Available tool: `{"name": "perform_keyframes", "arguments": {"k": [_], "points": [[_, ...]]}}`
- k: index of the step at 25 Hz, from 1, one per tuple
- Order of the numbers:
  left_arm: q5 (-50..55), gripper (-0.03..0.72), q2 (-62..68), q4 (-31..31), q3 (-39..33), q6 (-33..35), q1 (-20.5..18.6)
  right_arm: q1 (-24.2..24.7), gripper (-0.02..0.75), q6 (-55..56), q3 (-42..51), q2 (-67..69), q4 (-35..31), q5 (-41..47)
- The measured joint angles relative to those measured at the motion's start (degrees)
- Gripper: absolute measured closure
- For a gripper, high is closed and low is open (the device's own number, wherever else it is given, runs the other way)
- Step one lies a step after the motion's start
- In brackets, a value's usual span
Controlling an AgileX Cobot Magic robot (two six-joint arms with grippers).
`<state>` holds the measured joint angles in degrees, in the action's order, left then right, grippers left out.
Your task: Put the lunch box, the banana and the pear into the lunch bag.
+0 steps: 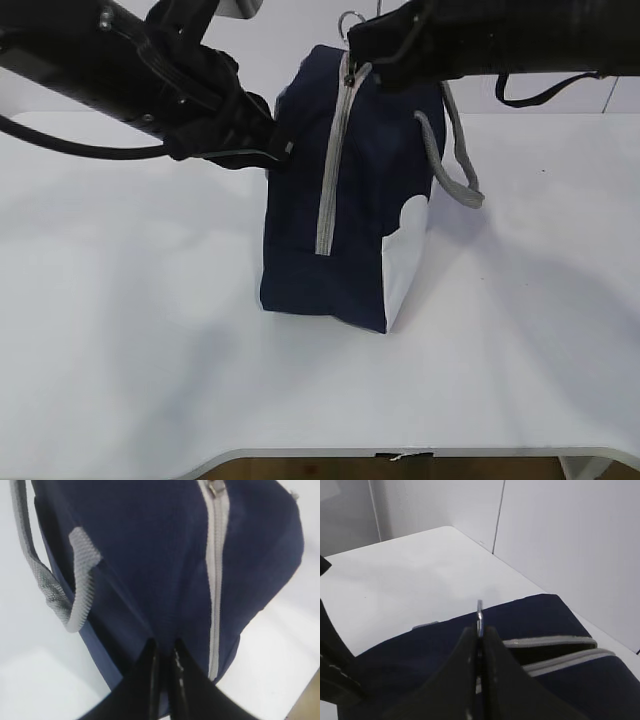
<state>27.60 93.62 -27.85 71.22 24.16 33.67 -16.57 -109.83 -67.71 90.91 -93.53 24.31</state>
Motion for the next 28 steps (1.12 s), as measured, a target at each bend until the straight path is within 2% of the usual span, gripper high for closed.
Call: {"name": "perform_keyframes", "arguments": {"k": [6,17,22,25,28], "points": [[0.5,0.69,0.0,0.0,0.0,0.2,0.0,2.1,0.731,0.0,-2.2,1.7,-2.1,0.0],[0.6,0.69,0.0,0.0,0.0,0.3,0.0,2.7,0.731,0.0,-7.5,5.6,-3.1,1.2],[1.2,0.691,0.0,0.1,0.0,0.3,0.0,4.5,0.731,4.3,-7.7,7.4,-3.7,2.9],[1.8,0.692,0.0,0.2,0.0,0.3,0.0,6.1,0.731,11.1,-7.8,7.5,2.0,6.6],[2.0,0.692,0.0,0.2,0.0,0.3,0.0,7.5,0.731,19.7,-8.1,7.5,12.3,11.3]]}}
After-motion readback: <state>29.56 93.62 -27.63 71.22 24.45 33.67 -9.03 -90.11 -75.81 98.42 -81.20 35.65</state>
